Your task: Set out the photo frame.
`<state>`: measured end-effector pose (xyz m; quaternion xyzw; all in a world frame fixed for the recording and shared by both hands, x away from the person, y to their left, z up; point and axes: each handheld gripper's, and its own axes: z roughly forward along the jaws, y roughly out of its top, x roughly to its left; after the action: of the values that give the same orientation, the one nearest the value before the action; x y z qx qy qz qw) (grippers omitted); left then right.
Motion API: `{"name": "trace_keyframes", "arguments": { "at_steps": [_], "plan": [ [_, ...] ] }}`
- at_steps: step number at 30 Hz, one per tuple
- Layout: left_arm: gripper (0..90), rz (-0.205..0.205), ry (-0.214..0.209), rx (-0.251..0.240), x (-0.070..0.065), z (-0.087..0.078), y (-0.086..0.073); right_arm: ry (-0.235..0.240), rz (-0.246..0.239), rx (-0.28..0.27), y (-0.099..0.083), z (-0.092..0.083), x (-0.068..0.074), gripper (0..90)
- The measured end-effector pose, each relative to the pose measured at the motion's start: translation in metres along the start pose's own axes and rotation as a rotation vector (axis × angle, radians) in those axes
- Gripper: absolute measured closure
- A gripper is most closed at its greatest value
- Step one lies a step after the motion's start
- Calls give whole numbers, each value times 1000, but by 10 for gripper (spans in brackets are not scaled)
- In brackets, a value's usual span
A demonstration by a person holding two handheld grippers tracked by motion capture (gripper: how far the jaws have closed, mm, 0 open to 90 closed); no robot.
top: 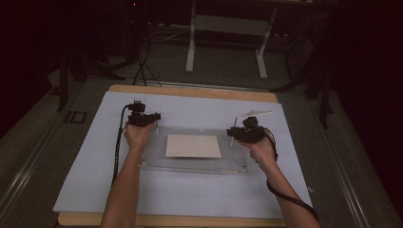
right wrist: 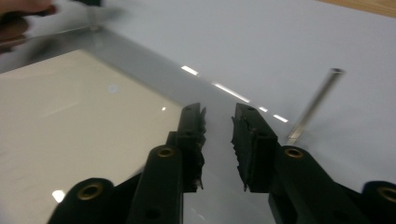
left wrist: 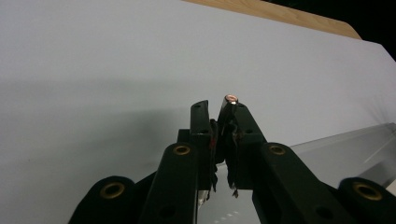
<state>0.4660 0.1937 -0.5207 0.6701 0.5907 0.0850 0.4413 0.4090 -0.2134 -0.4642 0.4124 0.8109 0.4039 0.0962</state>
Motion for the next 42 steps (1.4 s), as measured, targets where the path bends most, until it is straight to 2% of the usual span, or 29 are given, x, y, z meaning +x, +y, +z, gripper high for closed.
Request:
{"name": "trace_keyframes", "arguments": {
  "at_steps": [2,4,5,6,7,8,9,10,13,16,17,20,23,24,32,35,42],
  "plan": [
    [822,0,0,0,0,0,0,16,-32,4,-1,-5,10,814],
    [823,0,0,0,0,0,0,18,-43,1,-1,-7,13,814],
    [823,-1,0,-1,0,0,0,18,-43,1,-1,-7,13,848],
    [822,0,-1,-1,0,0,-1,53,-68,-19,-1,-21,29,898],
    [821,0,0,-3,0,0,-1,53,-68,-19,-1,-21,29,898],
    [821,-4,-4,-8,0,0,-2,75,-87,-26,-2,-28,38,898],
    [820,-4,-4,-8,0,0,-2,75,-87,-26,-2,-28,38,898],
    [819,-8,-7,-9,1,0,-2,91,-101,-25,-3,-34,48,899],
    [818,-9,-9,-9,1,0,-2,118,-119,-34,-6,-41,61,899],
    [818,-9,-10,-8,1,0,-2,125,-126,-37,-7,-43,65,899],
    [817,-15,-14,-8,1,1,-2,141,-136,-39,-11,-48,74,900],
    [816,-15,-13,-7,1,1,-2,162,-162,-38,-14,-51,84,900],
    [815,-21,-15,-8,2,1,-2,169,-163,-40,-15,-51,87,900],
    [815,-22,-15,-8,2,1,-2,190,-175,-35,-19,-49,96,900],
    [814,-23,-17,-3,2,2,-2,237,-234,-16,-32,-43,126,900],
    [812,-28,-22,-5,2,2,-2,248,-266,-7,-37,-41,133,900],
    [810,-33,-25,-4,3,2,-3,284,-279,26,-56,-25,147,900]
  ]
}}
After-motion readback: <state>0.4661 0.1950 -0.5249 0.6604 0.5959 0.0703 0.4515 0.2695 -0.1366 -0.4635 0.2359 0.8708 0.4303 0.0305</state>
